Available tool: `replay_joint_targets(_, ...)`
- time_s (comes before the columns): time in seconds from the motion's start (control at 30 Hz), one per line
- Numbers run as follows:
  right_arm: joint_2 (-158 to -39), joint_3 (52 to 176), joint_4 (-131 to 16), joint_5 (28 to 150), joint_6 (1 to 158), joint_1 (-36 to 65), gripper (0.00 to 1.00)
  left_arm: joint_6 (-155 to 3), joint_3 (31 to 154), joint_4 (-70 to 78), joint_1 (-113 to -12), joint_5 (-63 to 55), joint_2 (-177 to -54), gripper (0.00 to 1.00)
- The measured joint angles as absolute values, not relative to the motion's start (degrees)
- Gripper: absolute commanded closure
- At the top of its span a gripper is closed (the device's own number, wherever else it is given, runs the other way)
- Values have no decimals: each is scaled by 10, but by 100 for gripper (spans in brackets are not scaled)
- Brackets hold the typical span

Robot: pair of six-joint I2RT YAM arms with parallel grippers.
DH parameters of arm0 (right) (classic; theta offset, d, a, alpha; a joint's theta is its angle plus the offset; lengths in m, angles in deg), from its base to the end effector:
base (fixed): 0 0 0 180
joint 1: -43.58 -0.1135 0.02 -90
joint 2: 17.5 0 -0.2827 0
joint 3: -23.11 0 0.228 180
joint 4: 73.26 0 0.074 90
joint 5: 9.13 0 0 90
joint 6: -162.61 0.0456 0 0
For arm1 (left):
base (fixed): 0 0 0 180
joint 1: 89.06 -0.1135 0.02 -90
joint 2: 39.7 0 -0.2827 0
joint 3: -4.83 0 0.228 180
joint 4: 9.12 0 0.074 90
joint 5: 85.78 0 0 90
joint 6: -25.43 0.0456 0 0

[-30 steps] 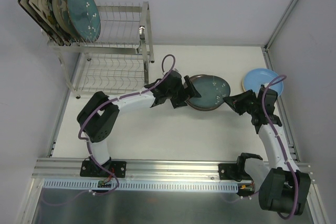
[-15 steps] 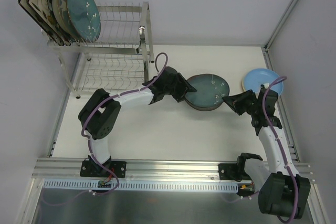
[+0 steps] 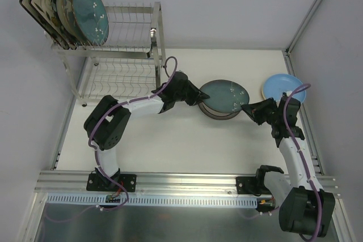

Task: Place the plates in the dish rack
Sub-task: Pass the plate from the right arm to the left

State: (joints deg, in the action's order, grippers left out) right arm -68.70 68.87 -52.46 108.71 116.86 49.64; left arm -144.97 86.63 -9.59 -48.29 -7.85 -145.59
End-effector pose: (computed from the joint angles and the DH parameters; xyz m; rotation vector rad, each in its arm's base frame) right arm 0.1737 0.0030 0.2617 0.5905 2.0075 0.9052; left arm 0.3075 -0.2777 0.2448 -0.6404 2.2544 -1.4536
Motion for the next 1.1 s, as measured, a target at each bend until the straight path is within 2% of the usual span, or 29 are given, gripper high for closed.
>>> replay_joint_targets(0.07, -686, 689, -522, 1084, 1167, 496, 99, -1446, 866, -101, -483, -80, -1456, 100)
replay_joint_targets(0.17, -683, 690, -501, 1082, 1158, 496, 92, -1435, 866, -102, -483, -85, -1456, 100)
replay_joint_targets(0.37, -683, 724, -428, 1080, 1107, 494, 72, -1400, 866, -110, -482, -101, -1456, 100)
replay_joint_targets(0.47, -683, 745, -397, 1081, 1077, 490, 59, -1384, 866, -120, -482, -107, -1456, 100)
replay_joint_targets(0.5, -684, 752, -388, 1081, 1067, 490, 51, -1379, 866, -124, -482, -108, -1456, 100)
replay_joint_targets(0.7, -688, 780, -352, 1083, 1022, 488, 21, -1327, 866, -128, -482, -108, -1456, 100)
replay_joint_targets(0.83, -688, 788, -332, 1082, 995, 488, 9, -1290, 866, -123, -481, -108, -1456, 100)
replay_joint_targets(0.87, -688, 791, -324, 1081, 988, 488, 3, -1279, 866, -121, -481, -108, -1456, 100)
replay_joint_targets(1.1, -676, 819, -259, 1046, 930, 488, 0, -1194, 866, -118, -480, -119, -1456, 100)
